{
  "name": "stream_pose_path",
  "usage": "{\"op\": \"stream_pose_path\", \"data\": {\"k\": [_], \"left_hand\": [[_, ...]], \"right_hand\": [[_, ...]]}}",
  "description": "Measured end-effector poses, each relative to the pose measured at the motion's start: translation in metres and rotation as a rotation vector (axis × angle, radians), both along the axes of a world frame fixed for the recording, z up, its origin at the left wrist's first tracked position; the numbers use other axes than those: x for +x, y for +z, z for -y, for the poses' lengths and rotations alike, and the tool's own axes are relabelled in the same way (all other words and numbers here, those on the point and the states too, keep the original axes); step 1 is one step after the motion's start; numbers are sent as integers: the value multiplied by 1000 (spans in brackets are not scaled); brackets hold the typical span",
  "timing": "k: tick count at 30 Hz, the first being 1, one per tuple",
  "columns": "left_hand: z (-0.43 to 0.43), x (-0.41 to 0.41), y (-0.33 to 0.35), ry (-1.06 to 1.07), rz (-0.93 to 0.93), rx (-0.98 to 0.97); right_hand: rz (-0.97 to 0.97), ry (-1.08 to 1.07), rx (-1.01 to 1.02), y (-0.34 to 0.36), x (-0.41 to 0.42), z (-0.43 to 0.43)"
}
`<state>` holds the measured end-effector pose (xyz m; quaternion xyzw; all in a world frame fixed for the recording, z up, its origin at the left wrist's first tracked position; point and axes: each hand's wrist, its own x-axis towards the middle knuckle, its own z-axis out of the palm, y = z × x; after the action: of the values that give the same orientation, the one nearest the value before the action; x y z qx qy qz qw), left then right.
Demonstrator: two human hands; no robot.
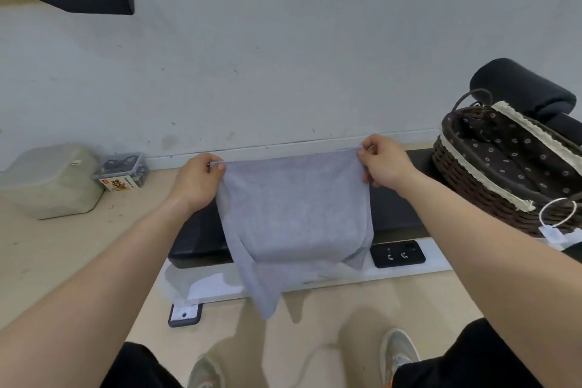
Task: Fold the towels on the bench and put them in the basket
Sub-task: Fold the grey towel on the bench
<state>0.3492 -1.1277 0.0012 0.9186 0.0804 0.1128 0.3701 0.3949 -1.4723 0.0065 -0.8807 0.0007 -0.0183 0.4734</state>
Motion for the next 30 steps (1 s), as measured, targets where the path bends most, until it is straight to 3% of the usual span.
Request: {"op": "stream_pose_path", "data": {"k": [10, 17, 20, 24, 27, 30], "left_hand": [[-9, 127, -69, 152, -38, 23], [14, 106, -70, 106, 28, 296], [55, 63, -52, -54, 78, 303], [126, -1, -42, -468, -29, 151], [161, -34, -53, -674, -88, 318], [169, -41, -64, -664, -103, 465]], "right_hand": [[-90, -72, 55, -59, 130, -29], [-55, -57, 79, -66, 102, -12], [-27, -73, 23, -56, 55, 4], [-110, 59, -56, -45, -12, 16], [-142, 95, -93, -47, -51, 21], [-121, 161, -278, -59, -78, 24]]}}
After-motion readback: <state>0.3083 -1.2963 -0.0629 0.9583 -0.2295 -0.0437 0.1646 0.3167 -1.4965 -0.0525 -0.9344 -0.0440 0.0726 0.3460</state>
